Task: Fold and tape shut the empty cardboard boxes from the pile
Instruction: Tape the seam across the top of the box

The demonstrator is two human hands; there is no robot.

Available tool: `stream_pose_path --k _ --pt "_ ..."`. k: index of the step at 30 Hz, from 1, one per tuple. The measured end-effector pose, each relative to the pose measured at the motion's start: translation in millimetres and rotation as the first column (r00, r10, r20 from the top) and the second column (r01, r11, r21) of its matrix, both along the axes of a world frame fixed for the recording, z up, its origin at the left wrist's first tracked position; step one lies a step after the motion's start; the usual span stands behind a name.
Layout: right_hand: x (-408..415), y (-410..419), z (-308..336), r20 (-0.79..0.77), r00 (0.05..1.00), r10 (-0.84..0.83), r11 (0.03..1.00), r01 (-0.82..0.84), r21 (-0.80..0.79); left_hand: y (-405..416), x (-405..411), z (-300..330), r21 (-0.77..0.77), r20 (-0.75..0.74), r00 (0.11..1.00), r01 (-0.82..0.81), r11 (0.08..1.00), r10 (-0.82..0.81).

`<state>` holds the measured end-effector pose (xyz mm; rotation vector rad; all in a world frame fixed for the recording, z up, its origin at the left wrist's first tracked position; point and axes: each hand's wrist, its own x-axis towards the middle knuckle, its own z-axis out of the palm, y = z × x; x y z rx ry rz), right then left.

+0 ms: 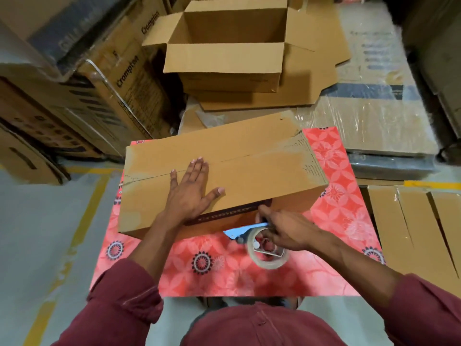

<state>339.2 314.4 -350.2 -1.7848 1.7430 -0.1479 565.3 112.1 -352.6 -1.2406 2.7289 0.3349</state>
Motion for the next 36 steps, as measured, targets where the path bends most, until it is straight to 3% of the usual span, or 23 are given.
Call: stream_pose_path --k 5,8,12,18,24,29,30,32,34,36 --pt "56 -54 67 0.248 0.968 0.035 0.998 -0.049 0.050 -35 121 -1 -0.047 0.040 0.991 -0.124 0.991 0.126" --pt "78 -104 100 0.330 0.943 0.040 0.999 -0.034 -0.026 -44 160 -3 -0.061 -0.003 0.993 -0.119 0.991 0.119" --pt "98 -177 119 0.210 0.977 0.018 0.983 0.021 -0.182 -45 162 -11 -0.036 -0.065 0.994 -0.092 0.995 0.089" --pt "134 -242 112 0.223 0.967 -0.124 0.947 0.182 -0.265 -42 164 -14 -0.020 -0.117 0.987 -0.110 0.994 0.107" --pt "151 -256 94 -0.024 0.994 -0.105 0.959 0.095 -0.268 -44 165 -18 -0.018 -0.178 0.976 -0.130 0.991 0.124" --pt "156 -255 84 -0.100 0.990 -0.097 0.959 0.066 -0.276 -47 166 -18 0.088 -0.285 0.945 -0.139 0.986 0.159" --pt "156 -255 82 -0.109 0.989 -0.095 0.960 0.062 -0.274 -47 166 -17 0.161 -0.365 0.908 -0.159 0.974 0.208" --pt "155 -255 80 -0.110 0.990 -0.091 0.961 0.058 -0.271 -48 168 -12 0.264 -0.602 0.709 -0.258 0.929 0.368" --pt "154 -254 79 -0.096 0.991 -0.093 0.962 0.065 -0.266 -51 167 -4 0.344 -0.745 0.412 -0.436 0.832 0.524" --pt "152 -254 78 -0.079 0.992 -0.097 0.964 0.074 -0.256 -61 160 12 0.633 -0.690 0.074 -0.419 0.651 0.720"
